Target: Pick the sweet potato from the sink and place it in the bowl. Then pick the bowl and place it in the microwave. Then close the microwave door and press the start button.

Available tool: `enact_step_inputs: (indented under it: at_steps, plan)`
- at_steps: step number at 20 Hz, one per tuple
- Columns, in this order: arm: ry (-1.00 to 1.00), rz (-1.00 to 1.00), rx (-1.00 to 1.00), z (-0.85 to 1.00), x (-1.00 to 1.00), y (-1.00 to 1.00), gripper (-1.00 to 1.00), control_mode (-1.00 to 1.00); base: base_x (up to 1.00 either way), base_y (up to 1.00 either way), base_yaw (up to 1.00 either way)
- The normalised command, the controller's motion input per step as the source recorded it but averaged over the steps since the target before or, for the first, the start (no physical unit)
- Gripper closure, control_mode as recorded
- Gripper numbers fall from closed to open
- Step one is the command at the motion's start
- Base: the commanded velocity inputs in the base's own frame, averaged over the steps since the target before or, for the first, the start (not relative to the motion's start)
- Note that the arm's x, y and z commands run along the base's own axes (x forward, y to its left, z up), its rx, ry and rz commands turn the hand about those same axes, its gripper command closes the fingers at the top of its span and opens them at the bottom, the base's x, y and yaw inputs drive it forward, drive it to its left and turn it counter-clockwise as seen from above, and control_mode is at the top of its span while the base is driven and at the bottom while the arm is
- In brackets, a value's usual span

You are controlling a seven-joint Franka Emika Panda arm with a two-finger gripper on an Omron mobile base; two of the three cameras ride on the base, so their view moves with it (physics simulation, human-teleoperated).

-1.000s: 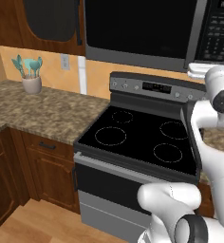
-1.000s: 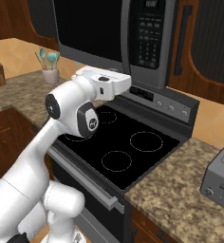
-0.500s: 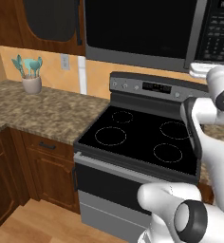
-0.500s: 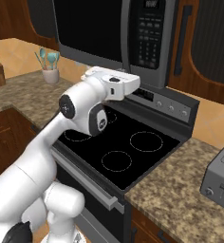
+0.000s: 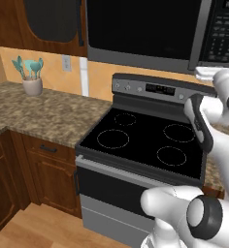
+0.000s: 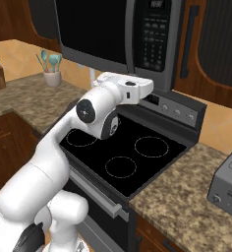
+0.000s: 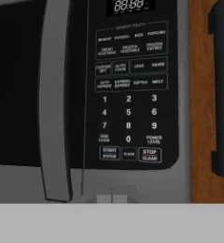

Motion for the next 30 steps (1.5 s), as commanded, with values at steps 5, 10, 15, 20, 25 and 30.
enact_step_inputs:
  at_steps: [5,10,15,20,25,30]
  plan:
    - [0.0,0.02,0.03,0.0,0.28,-0.18,1.0,-1.0,0.0,0.0,0.0]
    - [0.0,0.0,0.01,0.0,0.26,-0.04,1.0,-1.0,0.0,0.0,0.0]
    - [0.0,0.0,0.0,0.03,0.34,0.0,1.0,-1.0,0.0,0.0,0.0]
    - [0.0,0.0,0.0,0.09,0.36,-0.01,1.0,-1.0,0.0,0.0,0.0]
    - [0.0,0.0,0.0,0.03,0.29,-0.09,1.0,-1.0,0.0,0.0,0.0]
    - [0.0,0.02,0.01,0.0,0.08,-0.2,1.0,-1.0,0.0,0.0,0.0]
